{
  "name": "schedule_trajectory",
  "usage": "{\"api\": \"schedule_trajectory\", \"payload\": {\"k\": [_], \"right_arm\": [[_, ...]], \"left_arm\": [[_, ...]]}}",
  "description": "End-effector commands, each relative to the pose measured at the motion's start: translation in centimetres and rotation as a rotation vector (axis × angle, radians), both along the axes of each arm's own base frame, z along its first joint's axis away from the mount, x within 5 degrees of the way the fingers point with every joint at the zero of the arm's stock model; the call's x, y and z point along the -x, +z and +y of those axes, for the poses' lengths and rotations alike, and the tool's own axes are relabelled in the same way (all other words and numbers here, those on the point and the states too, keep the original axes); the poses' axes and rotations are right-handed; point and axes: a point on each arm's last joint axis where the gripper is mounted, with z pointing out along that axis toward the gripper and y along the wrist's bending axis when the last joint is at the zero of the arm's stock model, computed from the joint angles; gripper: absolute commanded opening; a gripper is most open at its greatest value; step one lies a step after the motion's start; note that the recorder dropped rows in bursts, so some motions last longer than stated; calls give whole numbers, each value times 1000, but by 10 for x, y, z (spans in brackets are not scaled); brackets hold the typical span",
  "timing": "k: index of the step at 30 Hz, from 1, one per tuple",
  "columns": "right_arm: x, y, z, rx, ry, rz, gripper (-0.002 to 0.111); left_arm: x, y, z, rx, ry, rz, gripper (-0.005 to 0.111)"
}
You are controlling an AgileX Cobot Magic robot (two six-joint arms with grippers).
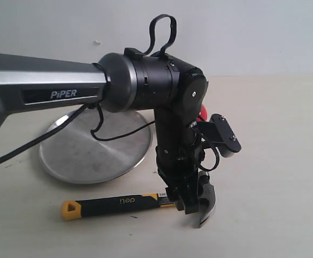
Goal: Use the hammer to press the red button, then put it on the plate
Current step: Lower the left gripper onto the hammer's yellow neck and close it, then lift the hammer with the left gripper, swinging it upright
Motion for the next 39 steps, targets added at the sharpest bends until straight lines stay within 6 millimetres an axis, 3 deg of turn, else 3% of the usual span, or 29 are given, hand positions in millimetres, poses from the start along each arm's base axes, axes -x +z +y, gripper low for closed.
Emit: {"api": "schedule_trajectory", "payload": {"k": [1,21,23,30,39], "right_arm": [[0,-1,0,7,-3,-5,54],[0,-1,0,7,-3,-5,54],[0,-1,0,7,-3,-5,54],[0,-1,0,7,-3,-5,54],[0,-1,0,7,-3,-5,54]], "left_arm": [[-1,-10,-6,15,-35,-10,65],[-1,-40,-7,-36,-84,29,64],[-1,-40,-7,-36,-84,29,59],[-1,-40,-7,-36,-84,29,3],[-2,-28,-8,-40,-88,29,0]]}}
